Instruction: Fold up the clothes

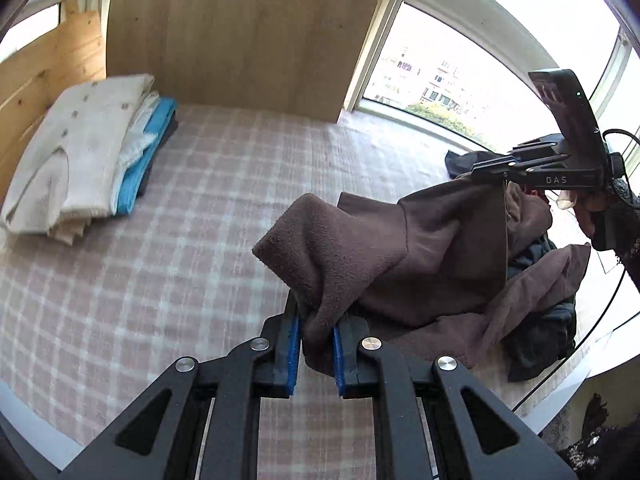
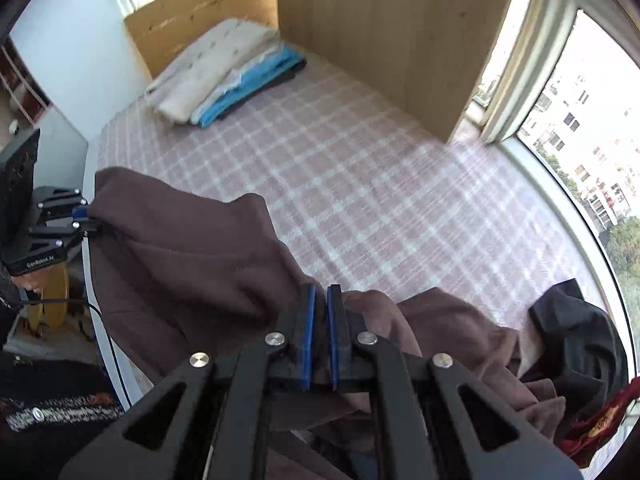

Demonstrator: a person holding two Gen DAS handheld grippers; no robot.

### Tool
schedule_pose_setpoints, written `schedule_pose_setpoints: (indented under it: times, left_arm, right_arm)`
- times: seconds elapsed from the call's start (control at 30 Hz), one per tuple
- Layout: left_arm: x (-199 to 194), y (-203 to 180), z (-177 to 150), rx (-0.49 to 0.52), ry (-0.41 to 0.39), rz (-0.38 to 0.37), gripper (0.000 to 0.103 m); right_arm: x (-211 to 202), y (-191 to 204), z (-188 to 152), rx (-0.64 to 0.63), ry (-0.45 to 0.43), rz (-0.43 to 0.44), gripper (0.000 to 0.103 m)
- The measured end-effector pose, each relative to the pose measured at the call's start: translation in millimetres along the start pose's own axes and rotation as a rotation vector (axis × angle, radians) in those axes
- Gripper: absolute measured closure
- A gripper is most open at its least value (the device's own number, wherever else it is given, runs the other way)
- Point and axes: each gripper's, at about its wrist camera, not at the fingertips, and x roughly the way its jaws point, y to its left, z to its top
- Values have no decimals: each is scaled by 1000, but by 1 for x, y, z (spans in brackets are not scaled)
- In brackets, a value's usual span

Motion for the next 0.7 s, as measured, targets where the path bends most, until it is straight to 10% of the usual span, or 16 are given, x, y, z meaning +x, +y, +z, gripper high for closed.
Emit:
schedule_pose_setpoints:
  times: [0.37, 0.5, 0.7]
  left_arm:
    - [-209, -78, 206, 515, -483, 9, 91]
    - [-282, -89, 225, 619, -613, 26, 90]
    - [-336, -79, 225, 716, -676, 64, 87]
  right_arm:
    - [-299, 39, 40, 177, -584, -402, 97]
    - [-388, 81, 39, 191, -745, -522, 97]
    - [-411, 137, 41, 178, -813, -629, 97]
